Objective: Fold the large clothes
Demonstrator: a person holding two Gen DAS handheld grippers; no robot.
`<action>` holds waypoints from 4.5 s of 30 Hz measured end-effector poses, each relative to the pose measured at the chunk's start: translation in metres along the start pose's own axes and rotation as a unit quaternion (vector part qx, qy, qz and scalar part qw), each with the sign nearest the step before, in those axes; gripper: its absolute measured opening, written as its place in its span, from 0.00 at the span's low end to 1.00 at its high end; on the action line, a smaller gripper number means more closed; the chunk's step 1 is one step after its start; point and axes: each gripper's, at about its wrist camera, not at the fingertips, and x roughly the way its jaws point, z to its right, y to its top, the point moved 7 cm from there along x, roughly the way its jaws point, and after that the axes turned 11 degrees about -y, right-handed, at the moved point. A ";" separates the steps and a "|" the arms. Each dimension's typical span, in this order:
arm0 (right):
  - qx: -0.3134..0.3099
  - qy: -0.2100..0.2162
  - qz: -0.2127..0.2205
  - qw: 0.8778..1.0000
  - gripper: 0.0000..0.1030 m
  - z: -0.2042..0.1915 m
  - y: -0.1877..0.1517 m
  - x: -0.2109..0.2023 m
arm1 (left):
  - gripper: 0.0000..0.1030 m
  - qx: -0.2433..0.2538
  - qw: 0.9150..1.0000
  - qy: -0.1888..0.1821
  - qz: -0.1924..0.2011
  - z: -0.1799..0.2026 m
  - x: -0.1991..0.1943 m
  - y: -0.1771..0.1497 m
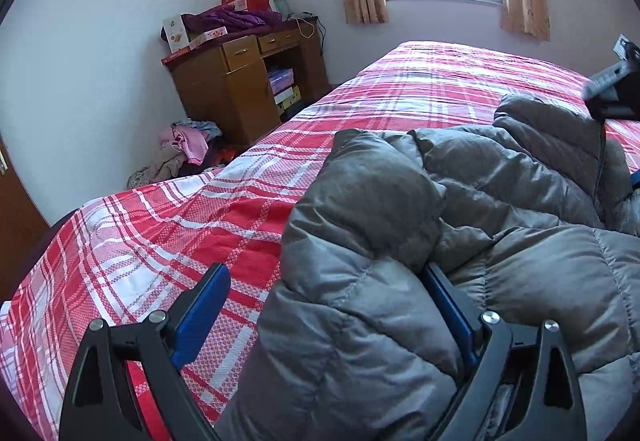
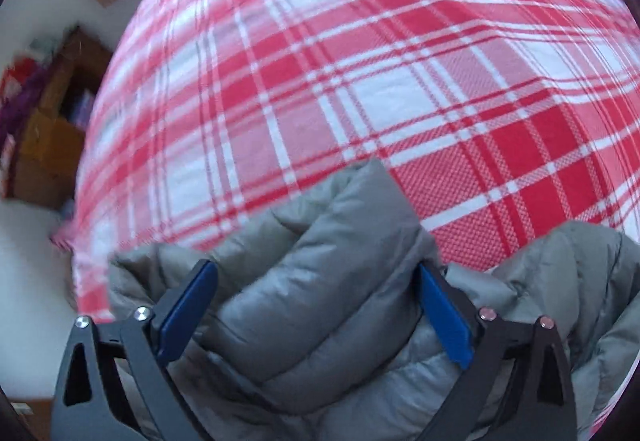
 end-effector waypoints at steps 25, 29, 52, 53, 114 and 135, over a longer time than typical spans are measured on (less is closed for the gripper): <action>-0.099 0.049 0.218 0.970 0.15 0.106 -0.106 -0.035 | 0.92 0.026 0.985 -0.171 0.012 0.054 -0.051 0.088; -0.093 0.052 0.233 0.967 0.16 0.111 -0.106 -0.038 | 0.92 0.051 0.976 -0.211 0.000 0.116 -0.036 0.135; -0.073 0.088 0.219 0.969 0.16 0.116 -0.104 -0.032 | 0.15 -0.055 0.971 -0.188 -0.138 0.103 0.024 0.041; -0.072 0.090 0.218 0.969 0.16 0.116 -0.104 -0.032 | 0.15 -0.057 0.972 -0.185 -0.131 0.101 0.026 0.033; -0.220 -0.028 0.255 0.941 0.43 0.060 -0.125 -0.038 | 0.18 -0.017 0.973 -0.220 -0.071 0.119 0.050 0.032; -0.190 -0.042 0.222 0.955 0.71 0.092 -0.111 -0.023 | 0.18 0.036 0.983 -0.165 -0.065 0.130 0.050 0.033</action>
